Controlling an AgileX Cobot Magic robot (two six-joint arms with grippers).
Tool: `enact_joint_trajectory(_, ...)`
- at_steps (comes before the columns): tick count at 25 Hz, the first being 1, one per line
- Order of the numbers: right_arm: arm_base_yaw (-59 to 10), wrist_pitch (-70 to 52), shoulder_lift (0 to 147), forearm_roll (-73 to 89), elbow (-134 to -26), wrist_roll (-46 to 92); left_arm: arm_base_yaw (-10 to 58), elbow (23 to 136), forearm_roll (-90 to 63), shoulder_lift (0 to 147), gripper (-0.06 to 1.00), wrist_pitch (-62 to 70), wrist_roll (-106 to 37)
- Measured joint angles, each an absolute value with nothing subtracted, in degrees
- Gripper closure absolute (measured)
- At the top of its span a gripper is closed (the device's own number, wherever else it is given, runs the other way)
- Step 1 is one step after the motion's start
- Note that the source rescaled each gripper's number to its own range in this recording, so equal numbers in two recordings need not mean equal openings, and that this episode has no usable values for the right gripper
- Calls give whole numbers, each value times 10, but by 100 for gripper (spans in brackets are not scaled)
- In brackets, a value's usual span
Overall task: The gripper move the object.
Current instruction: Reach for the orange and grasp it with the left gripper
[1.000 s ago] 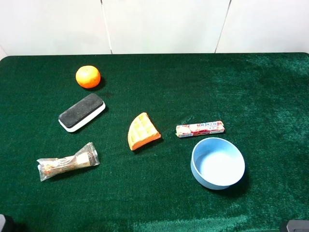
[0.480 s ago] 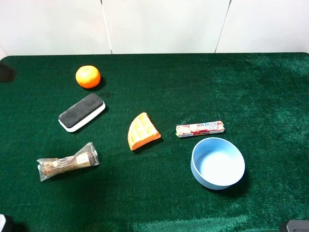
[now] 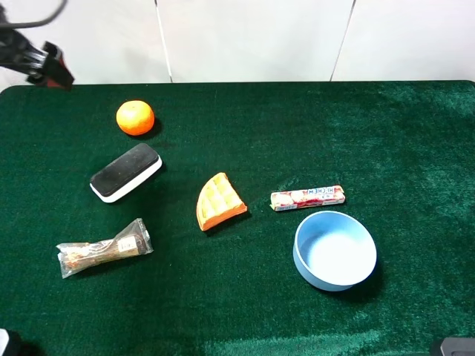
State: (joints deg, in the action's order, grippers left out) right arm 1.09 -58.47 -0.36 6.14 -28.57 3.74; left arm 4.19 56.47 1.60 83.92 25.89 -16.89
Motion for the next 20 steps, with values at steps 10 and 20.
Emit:
enact_joint_trajectory(10, 11, -585, -4, 61, -286, 37, 57, 575, 16, 979, -6, 148, -170)
enact_joint_trajectory(20, 11, -585, -4, 61, -286, 37, 91, 575, 15, 1059, -6, 44, -170)
